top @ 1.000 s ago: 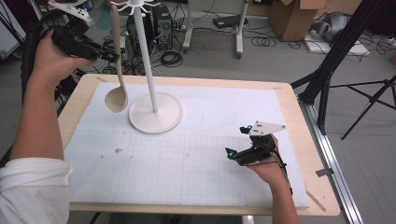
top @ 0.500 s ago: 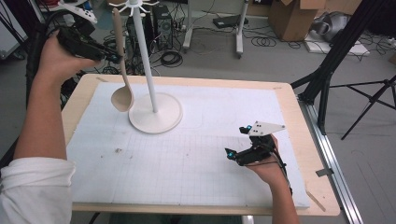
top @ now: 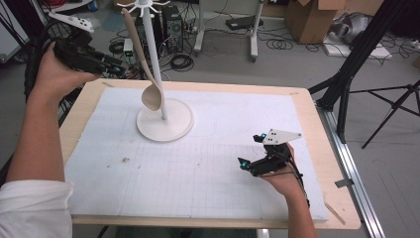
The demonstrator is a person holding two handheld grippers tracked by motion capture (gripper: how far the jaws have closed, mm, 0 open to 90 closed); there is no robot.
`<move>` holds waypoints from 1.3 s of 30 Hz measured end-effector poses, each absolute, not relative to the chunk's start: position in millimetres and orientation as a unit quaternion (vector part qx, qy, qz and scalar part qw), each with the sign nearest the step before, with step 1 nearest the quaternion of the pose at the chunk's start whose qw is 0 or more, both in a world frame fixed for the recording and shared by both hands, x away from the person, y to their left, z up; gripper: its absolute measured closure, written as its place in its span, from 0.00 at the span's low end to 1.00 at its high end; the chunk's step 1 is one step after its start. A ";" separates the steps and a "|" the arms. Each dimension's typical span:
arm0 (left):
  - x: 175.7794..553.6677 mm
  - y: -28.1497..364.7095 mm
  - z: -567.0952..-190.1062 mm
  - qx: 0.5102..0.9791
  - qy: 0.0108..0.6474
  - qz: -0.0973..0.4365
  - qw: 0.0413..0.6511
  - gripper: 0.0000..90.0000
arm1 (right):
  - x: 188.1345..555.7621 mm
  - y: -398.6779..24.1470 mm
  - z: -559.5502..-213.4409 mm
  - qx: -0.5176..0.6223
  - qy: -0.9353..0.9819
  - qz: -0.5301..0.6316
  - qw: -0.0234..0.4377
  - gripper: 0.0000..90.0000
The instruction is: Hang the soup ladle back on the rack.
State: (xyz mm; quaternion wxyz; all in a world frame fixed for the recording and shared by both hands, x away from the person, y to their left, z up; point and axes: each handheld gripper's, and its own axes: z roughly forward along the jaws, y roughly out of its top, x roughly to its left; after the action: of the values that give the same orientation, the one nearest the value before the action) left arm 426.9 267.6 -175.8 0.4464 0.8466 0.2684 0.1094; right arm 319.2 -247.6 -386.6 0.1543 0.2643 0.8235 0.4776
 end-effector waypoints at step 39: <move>353.8 244.3 -279.7 0.840 0.223 0.109 0.483 0.16 | 318.2 -249.8 -385.5 0.268 0.821 0.481 0.151 0.01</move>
State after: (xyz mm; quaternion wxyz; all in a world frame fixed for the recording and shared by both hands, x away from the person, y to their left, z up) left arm 353.8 244.3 -279.7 0.4830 0.8397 0.2229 0.1095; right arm 318.2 -249.8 -385.5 0.1514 0.2677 0.8212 0.4807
